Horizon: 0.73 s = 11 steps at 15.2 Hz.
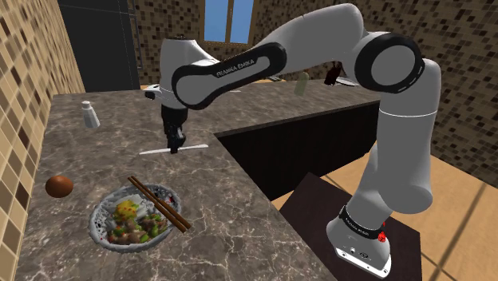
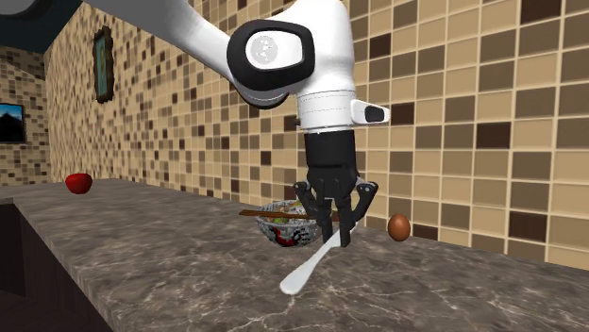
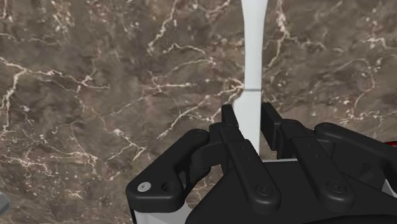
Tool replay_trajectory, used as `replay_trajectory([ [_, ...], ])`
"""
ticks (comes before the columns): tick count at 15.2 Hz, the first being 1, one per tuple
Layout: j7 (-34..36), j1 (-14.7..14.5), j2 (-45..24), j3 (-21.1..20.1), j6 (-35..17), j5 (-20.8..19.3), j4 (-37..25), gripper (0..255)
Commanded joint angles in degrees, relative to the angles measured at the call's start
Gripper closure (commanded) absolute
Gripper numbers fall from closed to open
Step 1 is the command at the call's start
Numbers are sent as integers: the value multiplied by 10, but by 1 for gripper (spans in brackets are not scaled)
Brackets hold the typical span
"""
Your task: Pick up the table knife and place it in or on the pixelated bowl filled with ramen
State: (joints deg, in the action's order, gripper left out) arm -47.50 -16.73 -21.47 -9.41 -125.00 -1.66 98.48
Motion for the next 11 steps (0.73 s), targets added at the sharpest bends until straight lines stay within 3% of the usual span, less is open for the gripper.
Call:
replay_trajectory([
  [1,0,0,7,-1,12,1,-5,255],
  [11,-1,1,29,-2,81,5,-52,255],
])
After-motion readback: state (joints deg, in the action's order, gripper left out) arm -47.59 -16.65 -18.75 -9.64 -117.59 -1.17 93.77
